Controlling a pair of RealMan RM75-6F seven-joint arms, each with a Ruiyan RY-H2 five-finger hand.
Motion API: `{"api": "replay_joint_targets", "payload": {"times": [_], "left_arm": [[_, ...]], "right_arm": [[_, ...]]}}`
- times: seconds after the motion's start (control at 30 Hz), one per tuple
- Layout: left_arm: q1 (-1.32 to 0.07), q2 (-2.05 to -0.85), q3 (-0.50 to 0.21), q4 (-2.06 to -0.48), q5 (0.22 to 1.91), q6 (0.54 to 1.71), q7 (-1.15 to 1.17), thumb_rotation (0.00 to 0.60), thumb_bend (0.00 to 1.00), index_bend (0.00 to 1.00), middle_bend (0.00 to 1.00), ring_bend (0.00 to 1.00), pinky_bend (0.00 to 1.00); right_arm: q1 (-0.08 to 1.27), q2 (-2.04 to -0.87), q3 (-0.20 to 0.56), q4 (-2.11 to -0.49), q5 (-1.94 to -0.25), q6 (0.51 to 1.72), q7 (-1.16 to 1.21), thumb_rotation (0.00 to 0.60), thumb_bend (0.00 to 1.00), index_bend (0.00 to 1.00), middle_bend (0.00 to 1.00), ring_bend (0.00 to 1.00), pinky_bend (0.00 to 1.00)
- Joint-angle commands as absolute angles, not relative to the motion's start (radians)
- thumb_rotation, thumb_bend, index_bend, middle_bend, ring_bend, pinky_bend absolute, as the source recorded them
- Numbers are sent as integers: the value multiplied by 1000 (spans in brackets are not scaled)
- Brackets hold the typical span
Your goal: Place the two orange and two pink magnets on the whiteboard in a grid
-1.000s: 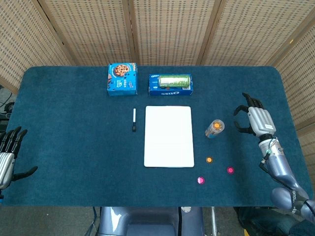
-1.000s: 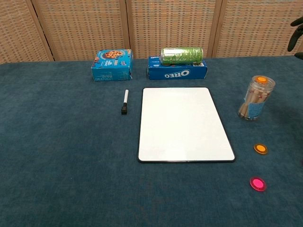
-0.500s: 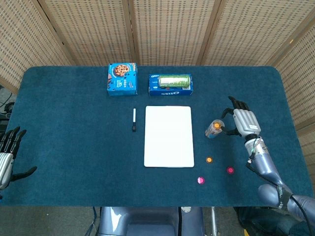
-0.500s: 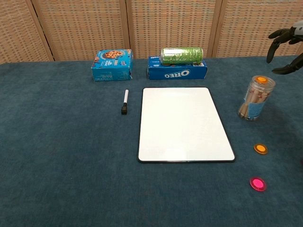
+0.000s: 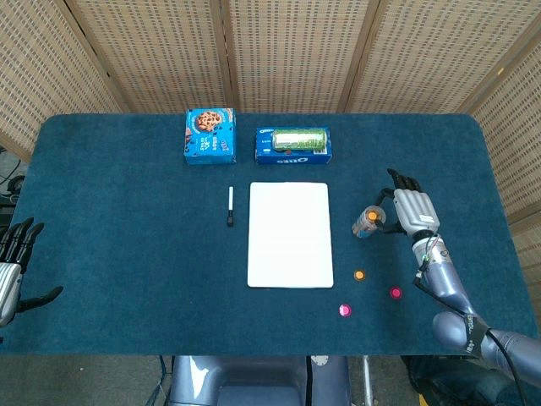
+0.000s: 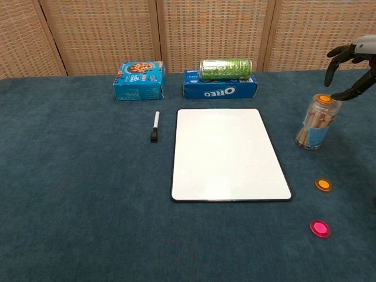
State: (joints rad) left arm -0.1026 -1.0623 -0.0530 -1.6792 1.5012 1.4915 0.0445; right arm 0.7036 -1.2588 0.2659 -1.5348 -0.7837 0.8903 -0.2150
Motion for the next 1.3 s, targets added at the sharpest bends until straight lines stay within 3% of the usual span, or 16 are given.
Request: {"api": "replay_joint_targets", "payload": {"times": [0.03, 1.3], "left_arm": [[-103, -1062, -53, -1679, 1501, 1491, 45, 600, 0, 0, 0, 0, 0], [-103, -1058, -56, -1681, 1493, 1490, 36, 600, 0, 0, 0, 0, 0]], "right_arm": [[707, -1258, 265, -1539, -777, 887, -216, 600, 337, 426, 0, 0, 0], [762, -1288, 240, -1508, -685, 848, -254, 600, 359, 449, 0, 0, 0]]}}
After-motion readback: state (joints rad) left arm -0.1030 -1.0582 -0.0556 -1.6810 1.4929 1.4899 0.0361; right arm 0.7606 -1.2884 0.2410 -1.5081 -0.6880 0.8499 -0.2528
